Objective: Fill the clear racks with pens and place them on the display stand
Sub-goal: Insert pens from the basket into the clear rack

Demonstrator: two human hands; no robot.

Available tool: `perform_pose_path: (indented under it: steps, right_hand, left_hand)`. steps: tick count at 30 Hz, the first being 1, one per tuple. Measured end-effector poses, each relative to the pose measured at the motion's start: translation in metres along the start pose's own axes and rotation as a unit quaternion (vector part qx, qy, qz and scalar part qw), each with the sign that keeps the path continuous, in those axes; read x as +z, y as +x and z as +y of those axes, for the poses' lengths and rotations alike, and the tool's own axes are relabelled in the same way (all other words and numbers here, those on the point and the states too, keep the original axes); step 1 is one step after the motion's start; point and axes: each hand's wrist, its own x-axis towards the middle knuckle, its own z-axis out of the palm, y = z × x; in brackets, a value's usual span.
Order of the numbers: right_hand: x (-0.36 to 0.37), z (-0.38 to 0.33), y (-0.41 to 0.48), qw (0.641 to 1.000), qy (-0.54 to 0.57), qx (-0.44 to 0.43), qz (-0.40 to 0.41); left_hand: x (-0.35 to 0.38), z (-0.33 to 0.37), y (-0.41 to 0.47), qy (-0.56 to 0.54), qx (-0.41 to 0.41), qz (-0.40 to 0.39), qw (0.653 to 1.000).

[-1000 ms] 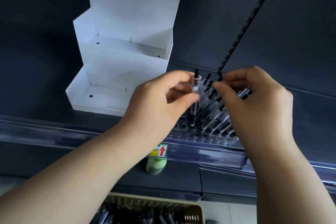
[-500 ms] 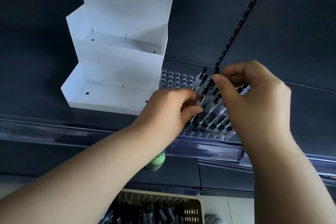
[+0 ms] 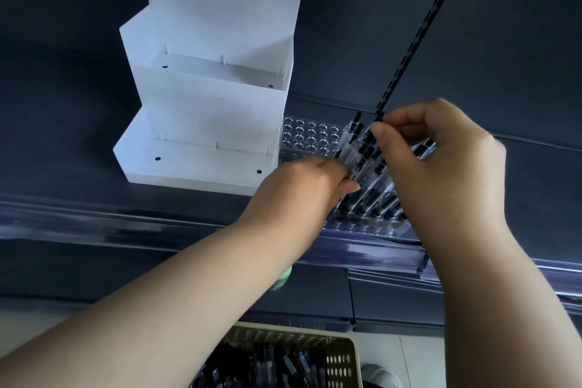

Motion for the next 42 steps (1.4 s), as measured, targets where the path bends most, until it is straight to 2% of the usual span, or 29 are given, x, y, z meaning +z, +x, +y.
perform_pose_path:
  steps: [8,15,19,23,27,30,34,37,42]
  right_hand:
    - [-0.007,-0.004,0.002,1.0,-0.001,-0.014,0.016]
    - [-0.013,-0.009,-0.019,0.994,-0.042,-0.101,0.022]
    - [-0.012,-0.005,-0.055,0.986,-0.069,-0.147,-0.038]
    - [-0.01,0.001,-0.099,0.978,-0.088,-0.133,-0.135]
    - [-0.003,0.011,-0.152,0.962,-0.099,-0.032,-0.253]
    - [0.009,0.022,-0.194,0.922,-0.133,0.082,-0.354]
    - [0.023,0.031,-0.245,0.863,-0.168,0.229,-0.418]
    - [0.029,0.033,-0.272,0.836,-0.18,0.269,-0.443]
    - [0.026,0.034,-0.275,0.825,-0.168,0.29,-0.455]
  left_hand:
    - [-0.002,-0.01,-0.003,0.014,-0.013,0.016,1.0]
    - [-0.023,-0.01,-0.026,0.127,0.033,0.025,0.991]
    - [-0.033,-0.004,-0.053,0.168,0.045,-0.012,0.985]
    - [-0.037,0.0,-0.092,0.19,0.004,-0.073,0.979]
    - [-0.029,-0.004,-0.14,0.205,-0.069,-0.163,0.963]
    - [-0.016,-0.005,-0.176,0.198,-0.135,-0.224,0.945]
    - [0.004,-0.011,-0.224,0.155,-0.252,-0.276,0.914]
    - [0.016,-0.017,-0.255,0.134,-0.311,-0.306,0.89]
    - [0.014,-0.026,-0.264,0.151,-0.335,-0.303,0.879]
